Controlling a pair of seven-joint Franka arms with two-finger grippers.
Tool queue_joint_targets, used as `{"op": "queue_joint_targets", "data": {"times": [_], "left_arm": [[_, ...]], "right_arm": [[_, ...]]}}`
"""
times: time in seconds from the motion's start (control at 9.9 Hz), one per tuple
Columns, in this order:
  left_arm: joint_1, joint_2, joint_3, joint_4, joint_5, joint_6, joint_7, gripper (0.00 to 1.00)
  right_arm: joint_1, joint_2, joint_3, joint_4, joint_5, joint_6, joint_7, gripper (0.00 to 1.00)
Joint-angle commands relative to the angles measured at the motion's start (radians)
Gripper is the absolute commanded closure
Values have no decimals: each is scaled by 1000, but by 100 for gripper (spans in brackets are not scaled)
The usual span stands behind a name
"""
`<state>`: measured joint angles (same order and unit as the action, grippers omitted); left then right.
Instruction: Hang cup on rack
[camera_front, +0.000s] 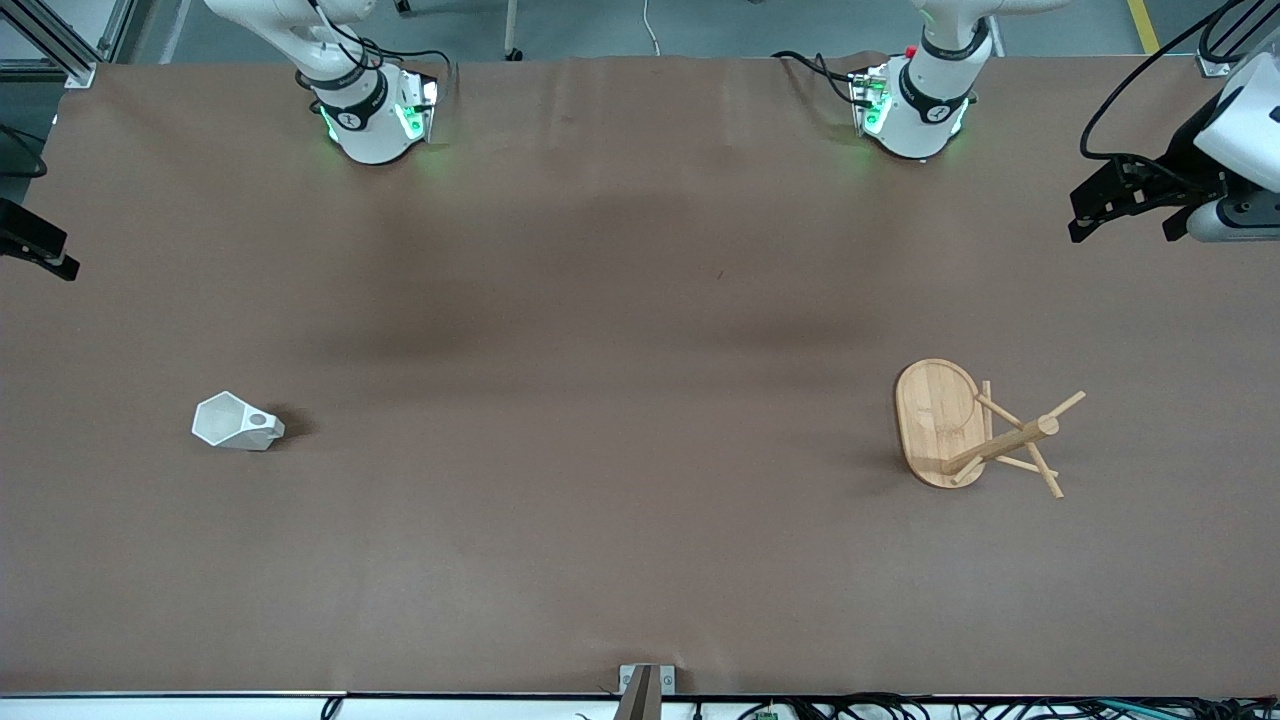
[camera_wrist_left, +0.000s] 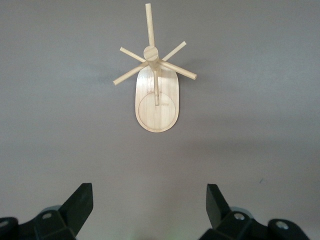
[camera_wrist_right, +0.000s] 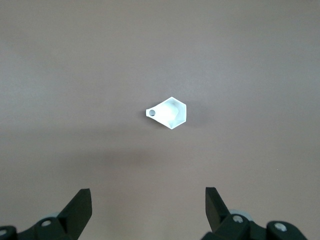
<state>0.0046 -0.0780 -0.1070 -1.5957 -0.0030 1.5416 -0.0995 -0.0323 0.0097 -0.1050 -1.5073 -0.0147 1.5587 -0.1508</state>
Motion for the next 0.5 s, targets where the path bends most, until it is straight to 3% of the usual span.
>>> {"op": "queue_joint_targets", "data": {"times": [0.0,0.4], "left_arm": [[3,21,-3,-4,5,-9,3,0],[8,21,-3,0,5,-9,6,0]], "right_arm": [[-6,-14,2,-25,15,11,7,0],[-6,-14,2,-25,15,11,7,0]]}}
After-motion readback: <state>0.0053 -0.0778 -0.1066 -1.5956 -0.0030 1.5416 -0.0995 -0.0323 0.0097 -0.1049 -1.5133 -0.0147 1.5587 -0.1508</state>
